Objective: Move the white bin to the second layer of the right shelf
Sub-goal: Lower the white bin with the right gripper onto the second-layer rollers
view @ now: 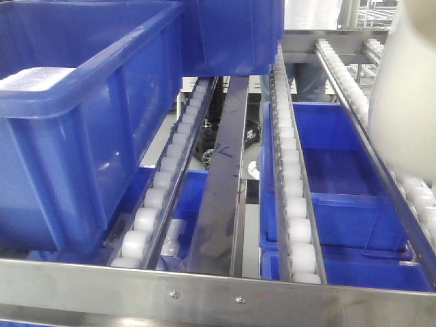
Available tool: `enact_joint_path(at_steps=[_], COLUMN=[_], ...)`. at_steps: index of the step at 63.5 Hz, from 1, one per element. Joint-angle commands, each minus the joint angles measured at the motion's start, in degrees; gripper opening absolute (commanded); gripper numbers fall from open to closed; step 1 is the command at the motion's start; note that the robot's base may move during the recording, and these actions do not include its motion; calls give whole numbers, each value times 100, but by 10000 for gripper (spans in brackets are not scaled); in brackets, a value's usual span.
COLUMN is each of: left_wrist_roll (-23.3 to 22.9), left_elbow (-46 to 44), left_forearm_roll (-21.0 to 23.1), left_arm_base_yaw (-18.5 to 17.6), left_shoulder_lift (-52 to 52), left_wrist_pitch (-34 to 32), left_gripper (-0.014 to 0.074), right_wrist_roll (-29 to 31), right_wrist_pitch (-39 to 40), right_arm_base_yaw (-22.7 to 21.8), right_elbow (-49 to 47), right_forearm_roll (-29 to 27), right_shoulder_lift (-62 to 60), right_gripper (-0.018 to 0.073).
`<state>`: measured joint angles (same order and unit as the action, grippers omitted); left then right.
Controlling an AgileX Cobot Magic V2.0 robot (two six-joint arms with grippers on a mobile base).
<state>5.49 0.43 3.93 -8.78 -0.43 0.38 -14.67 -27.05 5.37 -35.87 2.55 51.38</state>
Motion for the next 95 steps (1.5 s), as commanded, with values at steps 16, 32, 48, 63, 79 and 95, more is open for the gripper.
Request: enact_joint_path(at_steps=[16,32,48,63,79,95], left_wrist_roll=[-43,-43,-43,-43,-43,-43], left_elbow=[190,190,190,190,190,190], left_forearm_roll=[29,29,29,29,29,29], left_arm_base_yaw=[3,3,3,3,3,3], left_shoulder_lift=[-76,-76,-76,-76,-76,-76], left_wrist_pitch=[-499,-499,-499,-499,-499,-499], left_gripper=[85,85,85,85,85,85], right_wrist_roll=[17,17,17,17,17,17], right_wrist_pitch=[607,564,572,738,792,1096], right_arm_base_yaw=[536,542,542,542,542,602], right_elbow=[-180,-180,-180,-180,-180,-180], right_forearm_roll=[-10,-10,-15,-15,-15,-15], right_shoulder_lift=[528,771,803,1096,1481,1802], right_gripper=[57,57,57,57,57,57])
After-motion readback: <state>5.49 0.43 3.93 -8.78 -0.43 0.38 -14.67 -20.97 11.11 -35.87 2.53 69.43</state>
